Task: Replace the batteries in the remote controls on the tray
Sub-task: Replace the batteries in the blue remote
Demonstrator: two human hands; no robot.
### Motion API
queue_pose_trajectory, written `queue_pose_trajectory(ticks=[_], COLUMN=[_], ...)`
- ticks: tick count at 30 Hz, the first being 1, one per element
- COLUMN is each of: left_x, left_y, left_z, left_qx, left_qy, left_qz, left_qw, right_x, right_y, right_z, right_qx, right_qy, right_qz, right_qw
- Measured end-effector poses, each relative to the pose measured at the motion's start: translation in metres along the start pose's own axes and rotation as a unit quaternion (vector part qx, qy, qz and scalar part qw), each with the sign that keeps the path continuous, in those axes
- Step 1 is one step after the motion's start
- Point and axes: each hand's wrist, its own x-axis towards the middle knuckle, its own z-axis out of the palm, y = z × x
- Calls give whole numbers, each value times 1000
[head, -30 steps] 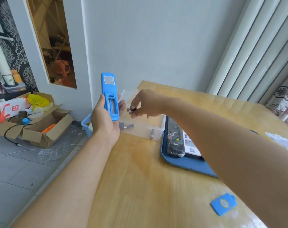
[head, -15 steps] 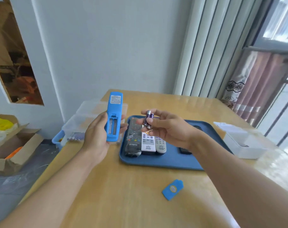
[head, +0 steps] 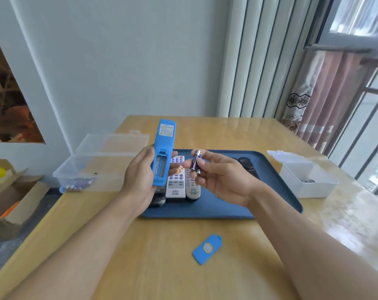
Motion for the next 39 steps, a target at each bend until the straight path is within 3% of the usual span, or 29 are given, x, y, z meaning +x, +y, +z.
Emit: queue_pose_trajectory(ticks=[13, 17, 21, 28, 39], left_x=[-4, -5, -9, -17, -20], left_y=[-1, -4, -5, -4, -4], left_z=[-13, -12, -10, -3, -3], left_qx=[-77, -78, -6, 6, -15], left_qy=[-78, -115, -156, -210, -246], left_qz=[-66, -74, -39, -37, -77], left_qw=[992, 988, 987, 977, 966], right_x=[4, -6, -17, -16, -14], right_y=[4, -1, -1, 8, 16], right_z=[-1, 7, 25, 34, 32], right_qx=[43, -76, -159, -307, -422], right_qy=[23, 82, 104, 146, 171], right_qz=[8, -16, -79, -183, -200], right_qw=[999, 994, 979, 922, 867])
